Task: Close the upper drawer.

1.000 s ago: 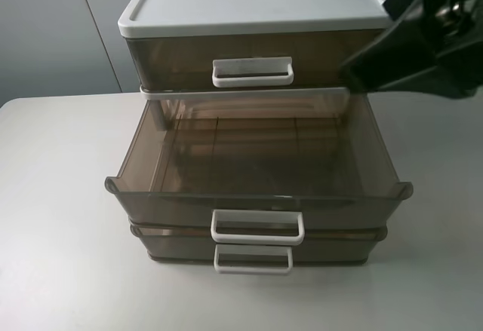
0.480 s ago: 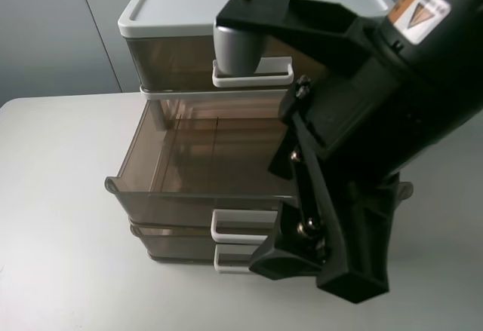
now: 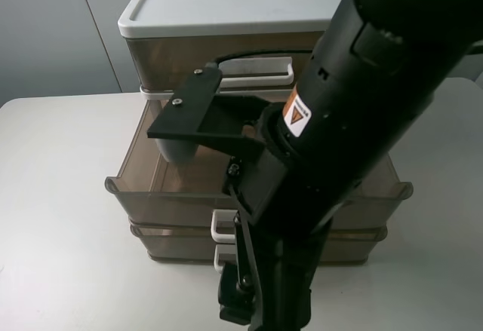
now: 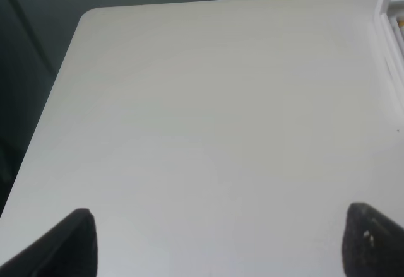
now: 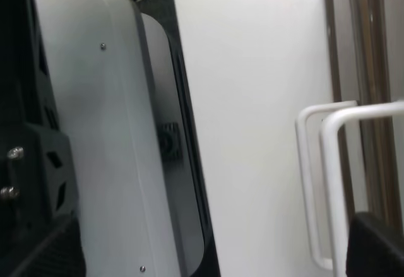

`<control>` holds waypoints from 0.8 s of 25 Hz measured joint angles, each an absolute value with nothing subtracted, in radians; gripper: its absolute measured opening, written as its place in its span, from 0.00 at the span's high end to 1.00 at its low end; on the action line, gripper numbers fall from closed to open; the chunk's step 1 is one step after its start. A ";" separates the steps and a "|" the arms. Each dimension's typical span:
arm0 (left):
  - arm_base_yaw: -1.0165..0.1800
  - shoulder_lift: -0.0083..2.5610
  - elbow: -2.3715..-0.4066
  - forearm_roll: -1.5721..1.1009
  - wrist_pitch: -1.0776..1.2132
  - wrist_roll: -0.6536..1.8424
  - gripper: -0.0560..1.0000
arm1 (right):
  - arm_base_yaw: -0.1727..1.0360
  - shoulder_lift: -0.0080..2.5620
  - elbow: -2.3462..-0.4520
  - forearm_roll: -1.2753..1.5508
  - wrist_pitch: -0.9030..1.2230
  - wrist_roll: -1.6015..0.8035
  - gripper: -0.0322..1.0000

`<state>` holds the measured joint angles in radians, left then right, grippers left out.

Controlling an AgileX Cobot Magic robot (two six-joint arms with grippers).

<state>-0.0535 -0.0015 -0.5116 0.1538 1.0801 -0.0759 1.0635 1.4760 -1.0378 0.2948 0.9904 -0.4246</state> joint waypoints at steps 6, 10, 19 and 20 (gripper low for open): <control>-0.053 -0.001 -0.512 0.154 1.080 -0.076 0.24 | 1.065 1.537 -1.038 0.223 0.962 -0.398 0.36; -0.053 -0.001 -0.512 0.154 1.080 -0.076 0.24 | 1.067 1.558 -1.038 0.136 0.957 -0.369 0.36; -0.053 -0.001 -0.512 0.154 1.080 -0.076 0.24 | 1.048 1.562 -1.038 -0.130 0.867 -0.270 0.36; -0.053 -0.001 -0.512 0.154 1.080 -0.076 0.24 | 1.046 1.562 -1.038 -0.152 0.861 -0.265 0.36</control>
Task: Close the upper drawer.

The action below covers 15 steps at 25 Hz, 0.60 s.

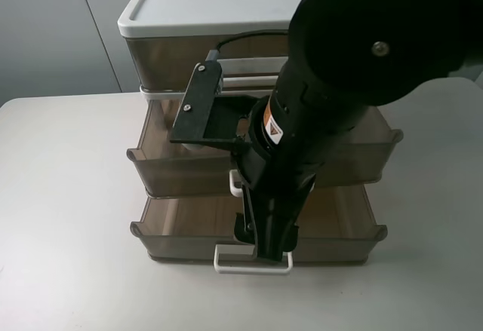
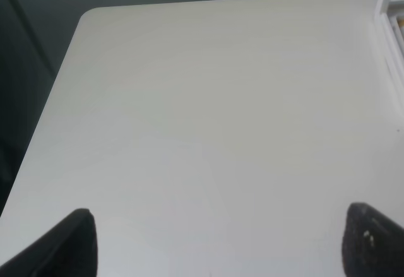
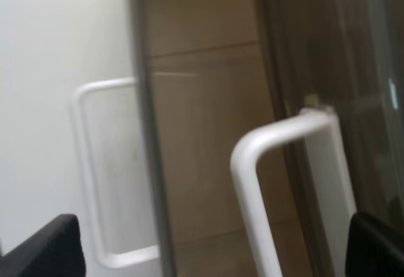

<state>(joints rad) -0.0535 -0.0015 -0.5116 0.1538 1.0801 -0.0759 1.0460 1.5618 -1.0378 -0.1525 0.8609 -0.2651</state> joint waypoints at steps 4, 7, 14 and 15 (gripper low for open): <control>-0.053 -0.001 -0.512 0.154 1.080 -0.076 0.24 | 1.046 1.527 -1.038 -0.173 0.869 -0.252 0.36; -0.053 -0.001 -0.512 0.154 1.080 -0.076 0.24 | 1.066 1.473 -1.038 -0.177 0.893 -0.252 0.36; -0.053 -0.001 -0.512 0.154 1.080 -0.076 0.24 | 1.095 1.370 -1.038 0.068 1.045 -0.314 0.36; -0.053 -0.001 -0.512 0.154 1.080 -0.076 0.24 | 1.096 1.374 -1.038 0.095 1.057 -0.322 0.36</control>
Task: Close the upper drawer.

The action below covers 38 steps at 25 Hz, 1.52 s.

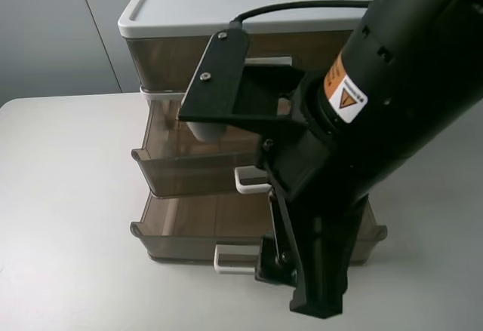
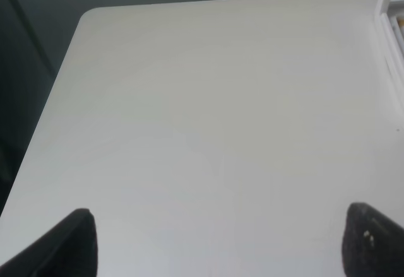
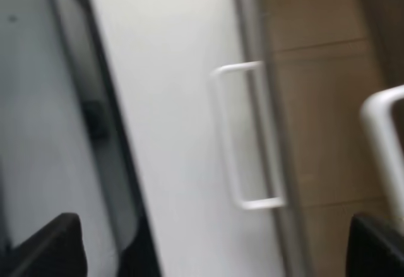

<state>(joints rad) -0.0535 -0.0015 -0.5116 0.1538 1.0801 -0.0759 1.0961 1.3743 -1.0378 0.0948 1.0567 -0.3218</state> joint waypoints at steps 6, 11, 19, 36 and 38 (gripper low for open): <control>-0.053 -0.001 -0.512 0.154 1.080 -0.076 0.24 | 1.098 1.501 -1.038 0.066 1.038 -0.330 0.36; -0.053 -0.001 -0.512 0.154 1.080 -0.076 0.24 | 1.098 1.584 -1.038 -0.016 0.956 -0.330 0.36; -0.053 -0.001 -0.512 0.154 1.080 -0.076 0.24 | 1.067 1.606 -1.038 -0.143 0.846 -0.305 0.36; -0.053 -0.001 -0.512 0.154 1.080 -0.076 0.24 | 0.966 1.665 -1.033 -0.282 0.748 -0.218 0.36; -0.053 -0.001 -0.512 0.154 1.080 -0.076 0.24 | 0.962 1.665 -1.033 -0.334 0.729 -0.177 0.36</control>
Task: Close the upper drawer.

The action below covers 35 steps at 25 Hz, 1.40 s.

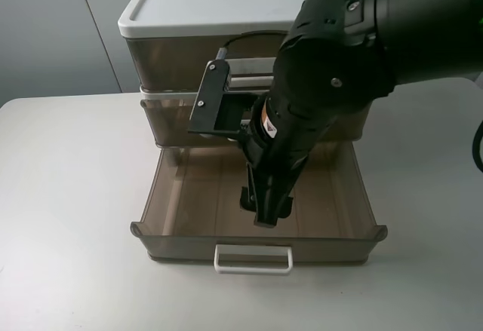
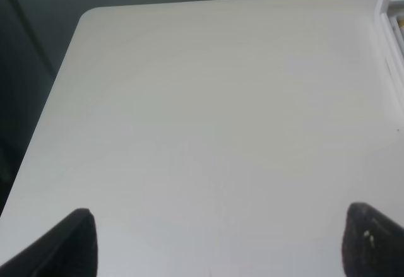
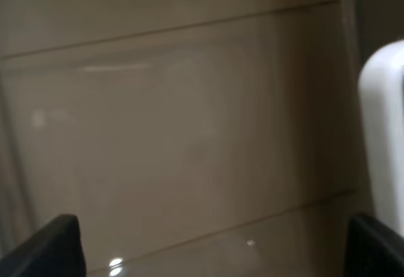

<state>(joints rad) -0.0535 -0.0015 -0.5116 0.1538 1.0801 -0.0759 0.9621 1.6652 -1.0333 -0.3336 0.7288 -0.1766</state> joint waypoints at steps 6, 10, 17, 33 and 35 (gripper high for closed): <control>-0.053 -0.001 -0.512 0.154 1.080 -0.076 0.24 | 0.962 1.665 -1.032 -0.403 0.708 -0.125 0.36; -0.053 -0.001 -0.512 0.154 1.080 -0.076 0.24 | 0.964 1.667 -1.028 -0.441 0.705 -0.076 0.36; -0.053 -0.001 -0.512 0.154 1.080 -0.076 0.24 | 0.965 1.658 -1.028 -0.447 0.703 -0.056 0.36; -0.053 -0.001 -0.512 0.154 1.080 -0.076 0.24 | 0.945 1.293 -1.029 0.044 1.061 -0.206 0.36; -0.053 -0.001 -0.512 0.154 1.080 -0.076 0.24 | 0.843 1.234 -1.029 0.044 1.098 -0.200 0.36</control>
